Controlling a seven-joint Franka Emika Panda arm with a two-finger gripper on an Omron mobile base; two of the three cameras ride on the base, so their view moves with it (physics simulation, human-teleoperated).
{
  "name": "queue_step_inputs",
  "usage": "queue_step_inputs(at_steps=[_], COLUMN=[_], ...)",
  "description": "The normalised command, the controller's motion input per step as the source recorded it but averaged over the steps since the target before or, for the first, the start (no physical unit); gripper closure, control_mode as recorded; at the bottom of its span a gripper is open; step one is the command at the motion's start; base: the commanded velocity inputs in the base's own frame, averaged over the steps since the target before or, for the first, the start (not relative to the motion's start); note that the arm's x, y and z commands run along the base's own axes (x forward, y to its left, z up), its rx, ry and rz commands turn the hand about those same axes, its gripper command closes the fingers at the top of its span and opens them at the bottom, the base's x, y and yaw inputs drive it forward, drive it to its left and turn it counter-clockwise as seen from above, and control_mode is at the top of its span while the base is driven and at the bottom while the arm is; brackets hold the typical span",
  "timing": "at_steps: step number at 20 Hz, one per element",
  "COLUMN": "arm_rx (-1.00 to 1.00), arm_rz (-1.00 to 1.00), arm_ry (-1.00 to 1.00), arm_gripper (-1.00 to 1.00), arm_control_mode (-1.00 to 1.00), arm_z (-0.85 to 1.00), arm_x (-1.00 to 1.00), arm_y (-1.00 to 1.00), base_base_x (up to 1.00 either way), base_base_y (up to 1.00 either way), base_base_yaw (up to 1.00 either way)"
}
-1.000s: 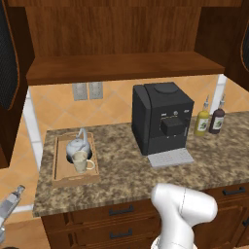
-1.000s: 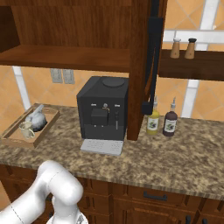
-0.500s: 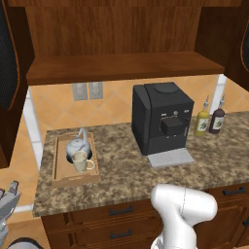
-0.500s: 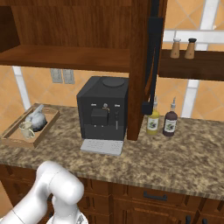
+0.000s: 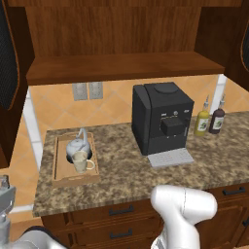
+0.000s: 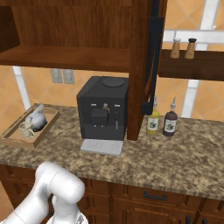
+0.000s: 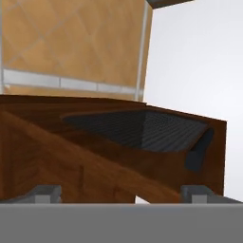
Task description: Pick the kettle from the counter and place it on the tray. Then pick the mug from the cabinet and place it on the tray. Then close the cabinet doors.
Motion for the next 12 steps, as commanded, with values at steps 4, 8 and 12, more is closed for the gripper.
queue_step_inputs(at_steps=[4,8,12], arm_rx=[-0.05,-0.02,0.0], arm_rz=[0.08,0.12,0.07], arm_ry=[0.0,0.04,0.04], arm_gripper=[-1.0,-1.0,-1.0], arm_control_mode=[-1.0,-1.0,-1.0], arm_z=[0.22,0.24,0.29], arm_x=[0.0,0.03,0.08], arm_y=[0.25,0.27,0.1], base_base_x=[0.0,0.0,0.0], base_base_y=[0.0,0.0,0.0], base_base_yaw=[0.0,0.0,0.0])
